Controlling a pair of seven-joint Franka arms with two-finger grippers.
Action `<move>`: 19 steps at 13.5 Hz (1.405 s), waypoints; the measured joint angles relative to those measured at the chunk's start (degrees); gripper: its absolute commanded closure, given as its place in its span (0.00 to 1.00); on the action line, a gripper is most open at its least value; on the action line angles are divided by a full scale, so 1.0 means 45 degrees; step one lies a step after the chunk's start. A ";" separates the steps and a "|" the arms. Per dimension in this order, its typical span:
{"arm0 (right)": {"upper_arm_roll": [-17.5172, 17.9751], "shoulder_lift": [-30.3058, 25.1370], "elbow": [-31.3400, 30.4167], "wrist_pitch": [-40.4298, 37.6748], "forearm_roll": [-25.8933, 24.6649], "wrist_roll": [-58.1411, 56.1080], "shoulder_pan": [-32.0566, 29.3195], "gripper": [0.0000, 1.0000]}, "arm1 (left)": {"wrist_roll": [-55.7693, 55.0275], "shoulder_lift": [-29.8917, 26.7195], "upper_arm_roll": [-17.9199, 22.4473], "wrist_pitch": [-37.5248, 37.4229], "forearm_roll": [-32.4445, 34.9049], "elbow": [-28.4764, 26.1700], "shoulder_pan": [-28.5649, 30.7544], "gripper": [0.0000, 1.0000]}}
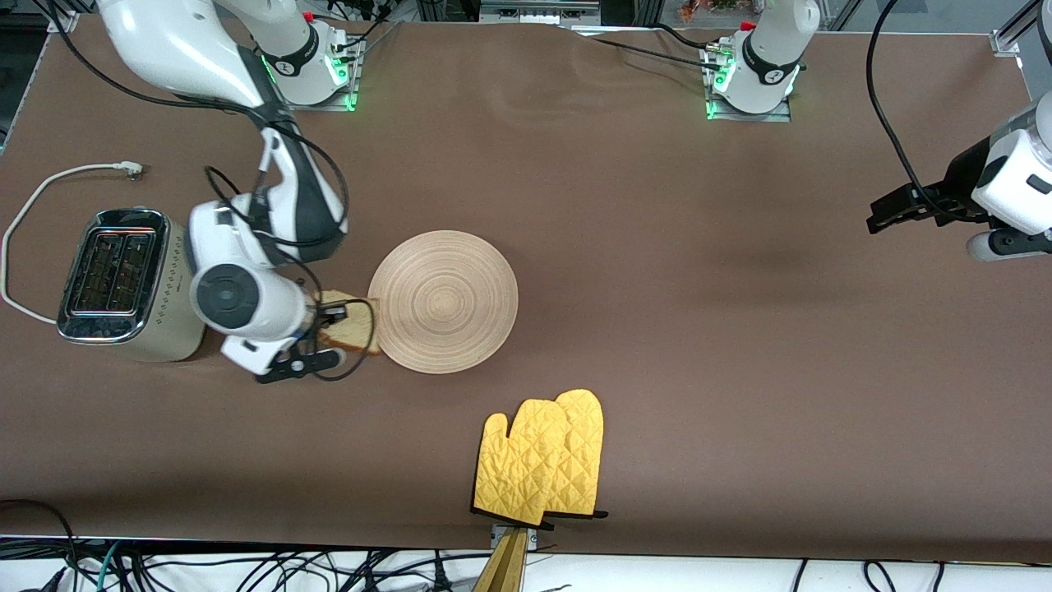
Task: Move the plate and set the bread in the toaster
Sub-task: 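Lift the bread with the right gripper and carry it over the toaster, then lower the bread into a toaster slot with the right gripper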
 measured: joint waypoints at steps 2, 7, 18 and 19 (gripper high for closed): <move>-0.0100 -0.0111 0.0917 -0.1206 -0.0006 -0.0040 -0.0514 1.00 | 0.0001 -0.0010 0.0367 -0.0011 0.0000 0.0004 -0.0267 0.00; -0.1458 -0.0582 0.2337 -0.3393 -0.0109 -0.1869 -0.1083 1.00 | 0.0001 -0.0017 0.0678 -0.0030 0.0000 0.0014 -0.0558 0.00; -0.5025 -0.0866 0.3224 -0.5068 -0.0118 -0.3794 -0.1724 1.00 | 0.0621 -0.0015 0.0840 -0.0020 0.0330 0.0328 -0.0558 0.00; -0.5136 -0.0794 0.3222 -0.5065 -0.0118 -0.3794 -0.1805 1.00 | 0.0672 -0.0014 0.0846 -0.0020 0.0330 0.0376 -0.0555 0.00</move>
